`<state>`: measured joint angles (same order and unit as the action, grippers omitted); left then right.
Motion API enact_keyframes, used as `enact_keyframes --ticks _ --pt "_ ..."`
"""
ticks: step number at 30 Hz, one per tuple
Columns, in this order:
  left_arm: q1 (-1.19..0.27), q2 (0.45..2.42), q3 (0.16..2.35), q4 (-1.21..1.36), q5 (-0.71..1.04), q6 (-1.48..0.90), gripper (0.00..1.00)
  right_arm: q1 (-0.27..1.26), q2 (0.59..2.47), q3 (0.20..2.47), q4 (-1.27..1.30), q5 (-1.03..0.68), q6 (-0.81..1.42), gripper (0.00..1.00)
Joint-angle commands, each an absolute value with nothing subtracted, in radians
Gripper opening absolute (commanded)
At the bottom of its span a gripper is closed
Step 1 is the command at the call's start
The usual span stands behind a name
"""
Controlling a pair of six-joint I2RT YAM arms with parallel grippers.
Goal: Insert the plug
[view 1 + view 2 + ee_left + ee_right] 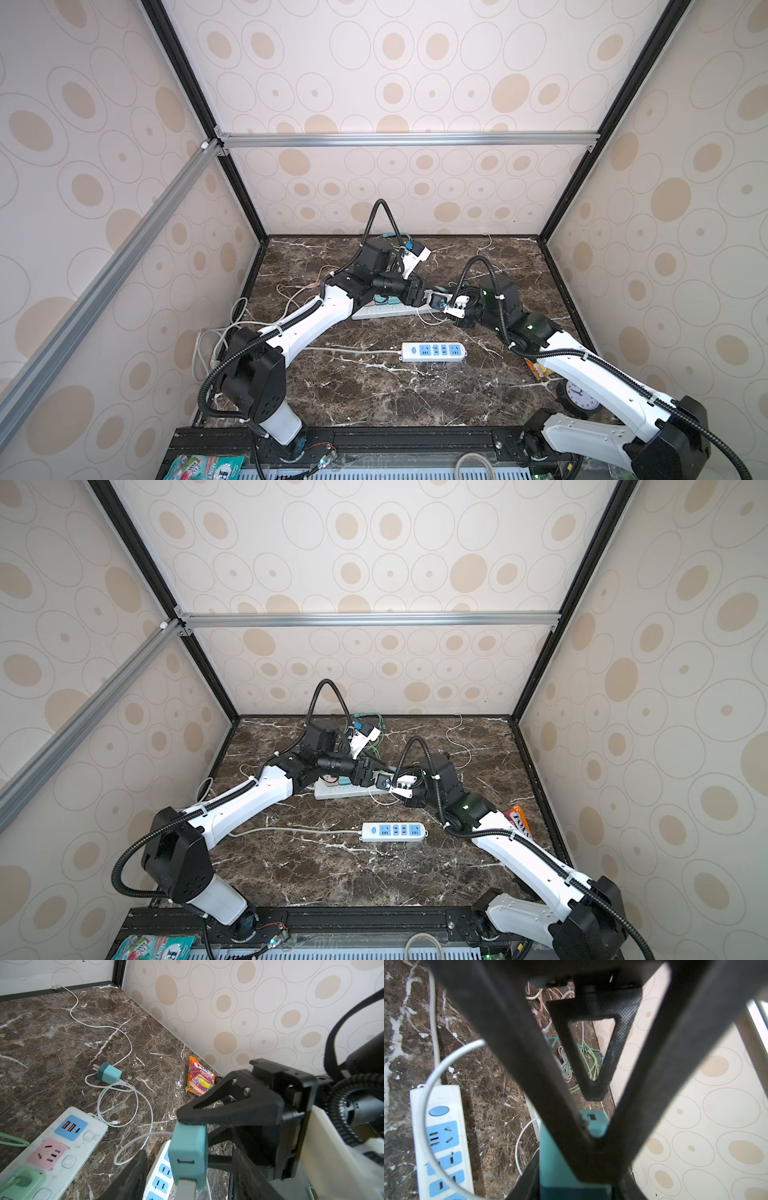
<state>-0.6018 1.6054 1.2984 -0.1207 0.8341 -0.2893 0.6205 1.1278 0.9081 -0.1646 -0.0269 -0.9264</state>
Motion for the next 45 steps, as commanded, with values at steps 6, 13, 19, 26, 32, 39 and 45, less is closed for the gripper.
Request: enact_keyframes --ticks 6,13,19,26,32,39,45 --pt "-0.592 1.605 1.267 -0.074 0.889 -0.33 0.54 0.654 1.141 0.914 -0.111 -0.002 -0.974 0.27" --pt "-0.592 1.611 1.251 -0.031 0.931 -0.361 0.29 0.666 1.166 0.913 -0.073 0.004 -0.976 0.27" --pt "-0.591 1.616 1.244 0.023 0.973 -0.397 0.0 0.666 1.173 0.902 -0.049 0.007 -0.947 0.28" --pt "-0.561 1.546 1.222 0.035 0.807 -0.414 0.0 0.618 1.159 0.918 -0.114 0.01 -0.7 0.93" --pt "-0.537 1.503 1.186 0.081 0.797 -0.451 0.0 0.43 1.09 0.874 -0.146 -0.05 -0.19 0.99" --pt "-0.534 1.503 1.192 0.095 0.807 -0.459 0.0 0.296 1.24 0.909 -0.354 0.082 0.431 0.97" --pt "-0.532 1.506 1.195 0.114 0.826 -0.468 0.0 0.296 1.429 0.928 -0.3 -0.117 0.64 0.9"
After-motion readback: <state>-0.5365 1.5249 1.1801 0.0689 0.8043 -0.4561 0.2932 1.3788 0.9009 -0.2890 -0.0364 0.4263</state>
